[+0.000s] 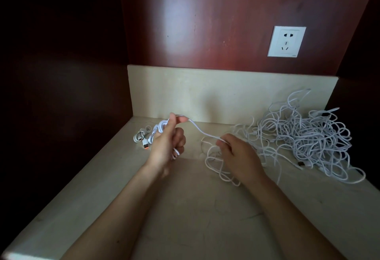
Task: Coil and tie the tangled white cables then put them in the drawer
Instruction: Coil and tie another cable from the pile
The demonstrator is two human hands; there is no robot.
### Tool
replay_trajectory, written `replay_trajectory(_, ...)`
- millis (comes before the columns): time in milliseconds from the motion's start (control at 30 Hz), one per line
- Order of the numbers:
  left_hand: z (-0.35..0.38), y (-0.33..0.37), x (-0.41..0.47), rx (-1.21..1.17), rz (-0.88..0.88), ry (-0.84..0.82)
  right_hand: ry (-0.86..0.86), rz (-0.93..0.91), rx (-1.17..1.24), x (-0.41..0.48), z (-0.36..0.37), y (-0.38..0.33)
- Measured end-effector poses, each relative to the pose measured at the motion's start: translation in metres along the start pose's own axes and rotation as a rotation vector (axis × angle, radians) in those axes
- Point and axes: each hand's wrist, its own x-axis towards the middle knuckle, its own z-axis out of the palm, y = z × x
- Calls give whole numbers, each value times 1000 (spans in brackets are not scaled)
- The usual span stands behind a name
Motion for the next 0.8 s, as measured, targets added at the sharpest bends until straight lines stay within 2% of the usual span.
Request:
replay_trajectory(133,-7,-4,6,-17,-49,75,-65,86,-257,2,-6,2)
replay_trajectory(167,-8,-4,8,17,-58,84,-70,94,-251,3,-6,3)
replay_trajectory(233,-9,-5,8,112,-71,67,-9,59,-144,1,-6,-1)
replay_trajectory(333,-5,-7,4,218,-93,-19,74,-123,-45,0,-7,-15)
replay_trajectory(400,-1,-7,1,239,-92,-67,5,-159,93,-5,-5,-28)
replay_trajectory(500,-2,-5,4,21,-135,-84,-162,-149,129,-12,4,-38)
replay_trajectory(633,-6,-1,9,-324,-168,-41,-149,-241,-81,-13,12,-39)
replay_trajectory(733,-9,8,10,-533,-117,-54,-216,-161,-176,-10,6,-34)
replay_trajectory(800,-11,10,12,-530,-108,-22,-240,-85,-215,-8,0,-27)
